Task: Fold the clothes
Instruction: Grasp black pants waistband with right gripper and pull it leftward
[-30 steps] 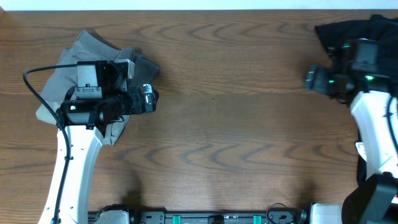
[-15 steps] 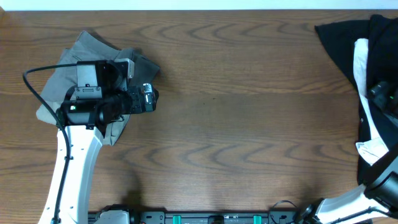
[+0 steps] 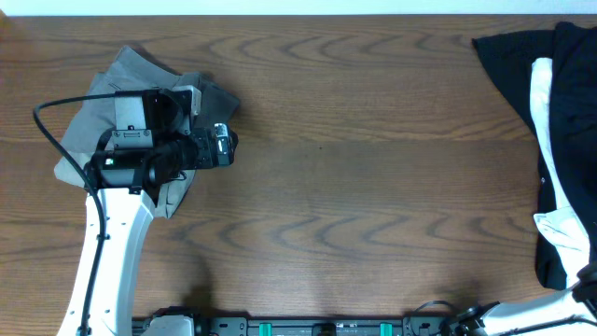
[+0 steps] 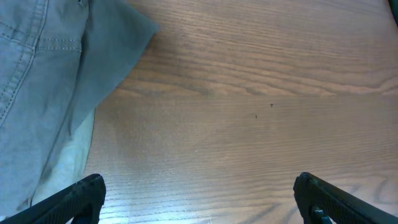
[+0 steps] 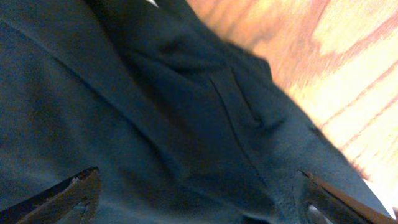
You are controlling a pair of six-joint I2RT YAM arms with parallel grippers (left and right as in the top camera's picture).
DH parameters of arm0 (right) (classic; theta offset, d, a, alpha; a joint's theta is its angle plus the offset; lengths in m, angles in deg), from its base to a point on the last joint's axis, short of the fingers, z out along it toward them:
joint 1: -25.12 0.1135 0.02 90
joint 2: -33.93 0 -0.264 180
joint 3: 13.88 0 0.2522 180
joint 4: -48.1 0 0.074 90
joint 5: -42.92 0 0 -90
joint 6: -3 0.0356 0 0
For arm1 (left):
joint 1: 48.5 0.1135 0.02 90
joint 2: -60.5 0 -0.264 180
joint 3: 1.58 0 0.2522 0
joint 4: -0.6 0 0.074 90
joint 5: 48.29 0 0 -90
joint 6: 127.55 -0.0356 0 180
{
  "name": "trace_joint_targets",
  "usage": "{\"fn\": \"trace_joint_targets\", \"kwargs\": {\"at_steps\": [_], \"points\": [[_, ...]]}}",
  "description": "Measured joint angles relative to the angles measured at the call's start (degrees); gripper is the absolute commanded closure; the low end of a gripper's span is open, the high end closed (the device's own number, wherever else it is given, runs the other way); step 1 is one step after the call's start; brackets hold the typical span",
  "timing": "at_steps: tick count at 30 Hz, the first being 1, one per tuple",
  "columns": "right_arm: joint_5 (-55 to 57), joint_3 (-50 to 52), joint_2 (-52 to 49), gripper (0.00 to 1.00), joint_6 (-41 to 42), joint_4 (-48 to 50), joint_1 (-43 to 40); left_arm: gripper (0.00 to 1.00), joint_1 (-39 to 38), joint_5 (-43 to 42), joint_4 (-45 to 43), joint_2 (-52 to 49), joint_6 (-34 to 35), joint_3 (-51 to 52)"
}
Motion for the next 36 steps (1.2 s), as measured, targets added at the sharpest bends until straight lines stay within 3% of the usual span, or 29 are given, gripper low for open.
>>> {"fn": "trace_joint_targets", "kwargs": {"at_steps": [3, 4, 5, 8, 10, 18, 24, 29, 36], "points": [[-2.34, 0.0, -3.48, 0.14, -2.95, -0.63, -0.52, 0.02, 0.0, 0.0, -0.39, 0.0, 0.02, 0.0], [-2.95, -0.02, -4.13, 0.2, -4.31, -0.5, -0.48, 0.02, 0.0, 0.0, -0.46, 0.0, 0.02, 0.0], [-3.28, -0.13, -4.15, 0.3, -5.14, -0.5, -0.46, 0.02, 0.0, 0.0, -0.52, 0.0, 0.02, 0.0], [-5.55, -0.42, -4.02, 0.73, -6.97, -0.46, -0.44, 0.02, 0.0, 0.0, -0.79, 0.0, 0.02, 0.0], [-7.63, -0.42, -3.67, 0.81, -7.06, -0.31, -0.44, 0.02, 0.0, 0.0, -0.81, 0.0, 0.02, 0.0], [-18.14, -0.76, 6.8, 0.92, -1.55, 1.64, -0.28, 0.02, 0.0, 0.0, -0.81, 0.0, 0.02, 0.0], [-26.75, -2.62, 18.88, 0.92, 6.27, 2.82, 3.48, 0.02, 0.0, 0.0, -0.81, 0.0, 0.02, 0.0], [-29.77, -2.99, 23.1, 0.91, 9.18, -0.44, 13.81, 0.02, 0.0, 0.0, -0.83, 0.0, 0.02, 0.0], [-27.28, -2.99, 22.1, 0.9, 10.67, -3.78, 34.71, 0.02, 0.0, 0.0, -0.81, 0.0, 0.02, 0.0]]}}
